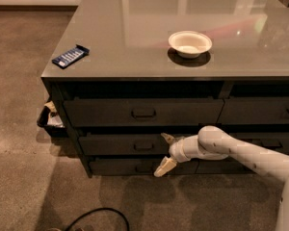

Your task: Open middle drawer

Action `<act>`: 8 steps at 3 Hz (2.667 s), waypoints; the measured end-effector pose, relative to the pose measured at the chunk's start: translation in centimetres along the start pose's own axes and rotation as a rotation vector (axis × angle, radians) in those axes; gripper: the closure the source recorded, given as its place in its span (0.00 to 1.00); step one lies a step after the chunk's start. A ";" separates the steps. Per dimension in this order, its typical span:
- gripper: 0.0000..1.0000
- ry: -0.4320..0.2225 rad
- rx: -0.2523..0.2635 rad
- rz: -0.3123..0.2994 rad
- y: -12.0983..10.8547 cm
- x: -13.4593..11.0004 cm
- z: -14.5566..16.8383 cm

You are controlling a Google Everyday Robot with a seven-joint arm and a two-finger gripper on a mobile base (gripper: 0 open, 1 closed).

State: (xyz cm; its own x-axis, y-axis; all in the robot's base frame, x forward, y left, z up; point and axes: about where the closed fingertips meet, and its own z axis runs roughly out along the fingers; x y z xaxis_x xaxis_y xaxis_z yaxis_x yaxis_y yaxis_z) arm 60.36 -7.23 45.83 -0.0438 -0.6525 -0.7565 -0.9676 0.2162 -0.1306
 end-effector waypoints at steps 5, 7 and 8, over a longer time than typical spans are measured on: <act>0.00 0.078 0.037 0.063 -5.0 4.5 0.7; 0.00 0.108 0.004 0.083 -3.4 5.2 0.4; 0.10 0.129 -0.022 0.092 -2.6 5.7 0.4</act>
Offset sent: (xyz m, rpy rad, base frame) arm 0.0283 -0.0119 0.0048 -0.0485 -0.0479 -0.0097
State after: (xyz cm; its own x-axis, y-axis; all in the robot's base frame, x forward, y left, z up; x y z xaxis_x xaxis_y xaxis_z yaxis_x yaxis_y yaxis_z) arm 62.76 -11.24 41.65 -0.1627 -0.7189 -0.6759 -0.9631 0.2647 -0.0497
